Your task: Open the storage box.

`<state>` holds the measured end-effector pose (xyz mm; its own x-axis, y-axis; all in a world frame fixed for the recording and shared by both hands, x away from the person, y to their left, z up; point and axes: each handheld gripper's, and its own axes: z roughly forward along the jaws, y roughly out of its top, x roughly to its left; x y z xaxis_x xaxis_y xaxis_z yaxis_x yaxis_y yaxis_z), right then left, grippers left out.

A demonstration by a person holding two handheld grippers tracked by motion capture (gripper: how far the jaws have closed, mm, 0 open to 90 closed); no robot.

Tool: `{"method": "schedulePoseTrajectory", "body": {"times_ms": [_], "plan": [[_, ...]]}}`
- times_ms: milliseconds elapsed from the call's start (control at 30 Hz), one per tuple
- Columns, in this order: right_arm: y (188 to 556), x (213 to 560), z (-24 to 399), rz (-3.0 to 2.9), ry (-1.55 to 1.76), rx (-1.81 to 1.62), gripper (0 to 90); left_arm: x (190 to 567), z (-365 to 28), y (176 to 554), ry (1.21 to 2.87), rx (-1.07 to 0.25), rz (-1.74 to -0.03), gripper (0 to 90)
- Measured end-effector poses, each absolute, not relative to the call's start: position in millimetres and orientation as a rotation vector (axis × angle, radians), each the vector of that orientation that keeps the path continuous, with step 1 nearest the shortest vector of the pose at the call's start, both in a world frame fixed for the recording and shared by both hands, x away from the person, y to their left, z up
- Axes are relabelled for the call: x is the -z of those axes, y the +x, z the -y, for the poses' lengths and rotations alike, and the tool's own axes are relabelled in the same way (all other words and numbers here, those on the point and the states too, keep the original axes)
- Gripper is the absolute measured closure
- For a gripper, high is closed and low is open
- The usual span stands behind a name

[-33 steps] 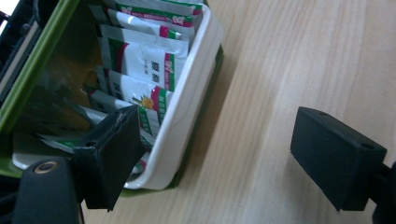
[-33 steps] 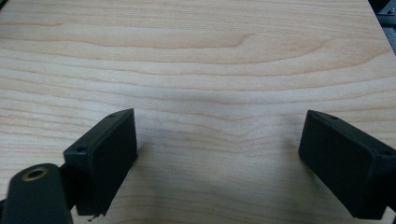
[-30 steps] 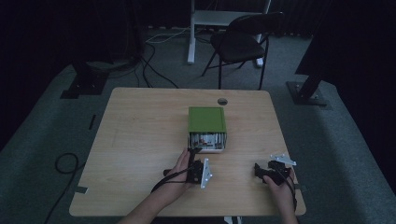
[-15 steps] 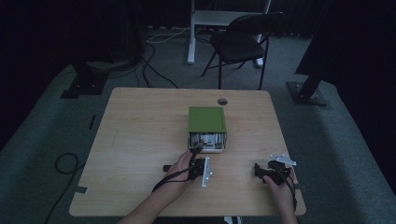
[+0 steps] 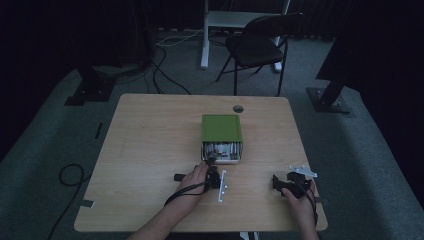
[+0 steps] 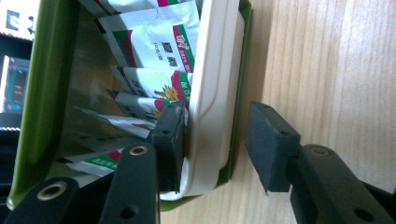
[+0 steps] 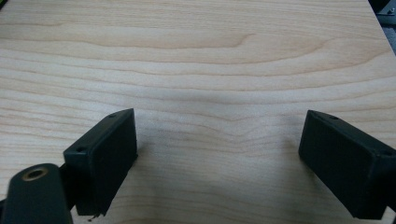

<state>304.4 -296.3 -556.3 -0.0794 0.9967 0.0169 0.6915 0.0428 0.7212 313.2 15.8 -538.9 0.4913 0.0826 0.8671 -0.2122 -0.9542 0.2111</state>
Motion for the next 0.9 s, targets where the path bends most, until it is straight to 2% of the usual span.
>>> {"method": "schedulePoseTrajectory", "body": {"times_ms": [133, 267, 433, 600, 900], "plan": [[304, 556, 296, -1.824, 1.698, -0.794, 11.2, 540, -14, 315, 2.455, -1.458, 0.113, 60.0], [304, 556, 296, -1.824, 1.697, -0.794, 11.2, 542, -14, 318, 2.461, -1.487, 0.111, 64.9], [304, 556, 296, -1.824, 1.697, -0.794, 11.2, 544, -13, 321, 2.441, -1.522, 0.145, 65.0], [304, 556, 296, -1.824, 1.698, -0.794, 11.2, 546, -12, 323, 2.457, -1.546, 0.132, 71.2], [304, 556, 296, -1.824, 1.698, -0.794, 11.2, 544, -12, 324, 2.479, -1.542, 0.174, 72.5]]}}
